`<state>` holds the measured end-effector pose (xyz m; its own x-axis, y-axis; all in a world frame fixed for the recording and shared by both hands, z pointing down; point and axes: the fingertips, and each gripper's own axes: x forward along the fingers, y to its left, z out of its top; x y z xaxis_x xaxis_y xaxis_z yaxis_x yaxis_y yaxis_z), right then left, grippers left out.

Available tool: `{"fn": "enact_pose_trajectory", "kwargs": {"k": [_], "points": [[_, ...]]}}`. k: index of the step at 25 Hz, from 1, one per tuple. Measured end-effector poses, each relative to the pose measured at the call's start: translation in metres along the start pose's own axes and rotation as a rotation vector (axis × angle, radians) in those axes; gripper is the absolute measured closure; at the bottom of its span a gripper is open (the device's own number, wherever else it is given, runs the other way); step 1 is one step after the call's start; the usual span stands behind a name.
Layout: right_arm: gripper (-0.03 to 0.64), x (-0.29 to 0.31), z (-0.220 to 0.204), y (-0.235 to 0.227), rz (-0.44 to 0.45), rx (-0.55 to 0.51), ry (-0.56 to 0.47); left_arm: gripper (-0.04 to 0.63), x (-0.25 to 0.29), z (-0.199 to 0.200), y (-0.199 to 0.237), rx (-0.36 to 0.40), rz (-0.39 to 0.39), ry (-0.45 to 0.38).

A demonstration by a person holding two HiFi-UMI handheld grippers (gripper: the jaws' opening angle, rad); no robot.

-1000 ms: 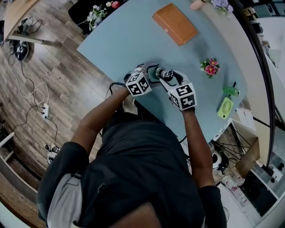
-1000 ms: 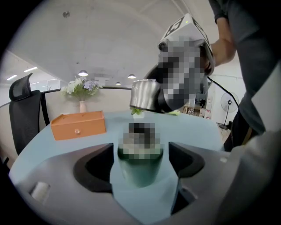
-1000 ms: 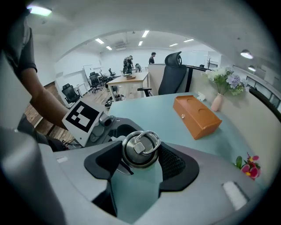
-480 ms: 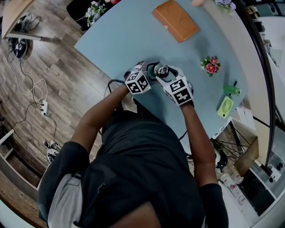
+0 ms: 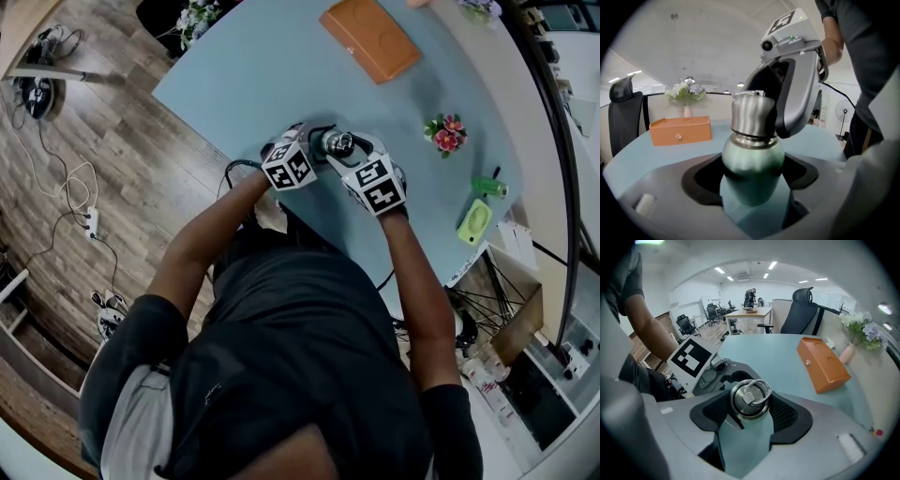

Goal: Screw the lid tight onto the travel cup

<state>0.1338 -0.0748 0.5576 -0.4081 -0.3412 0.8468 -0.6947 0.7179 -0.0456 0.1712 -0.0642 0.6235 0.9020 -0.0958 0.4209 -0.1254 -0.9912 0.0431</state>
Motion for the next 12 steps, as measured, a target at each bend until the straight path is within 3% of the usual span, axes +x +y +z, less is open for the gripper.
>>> {"fn": "enact_pose_trajectory", "kwargs": {"k": [7, 10, 12], "points": [[0.351, 0.005, -0.002, 0.001, 0.036, -0.001, 0.023, 0.176, 0.002, 0.0, 0.0, 0.01, -0.008, -0.053], [0.351, 0.002, -0.006, 0.003, 0.037, -0.052, 0.048, 0.176, 0.002, 0.0, 0.0, 0.009, -0.007, -0.06], [0.342, -0.003, -0.011, 0.003, 0.021, -0.141, 0.072, 0.176, 0.002, -0.001, 0.0, 0.01, -0.007, -0.063]]}}
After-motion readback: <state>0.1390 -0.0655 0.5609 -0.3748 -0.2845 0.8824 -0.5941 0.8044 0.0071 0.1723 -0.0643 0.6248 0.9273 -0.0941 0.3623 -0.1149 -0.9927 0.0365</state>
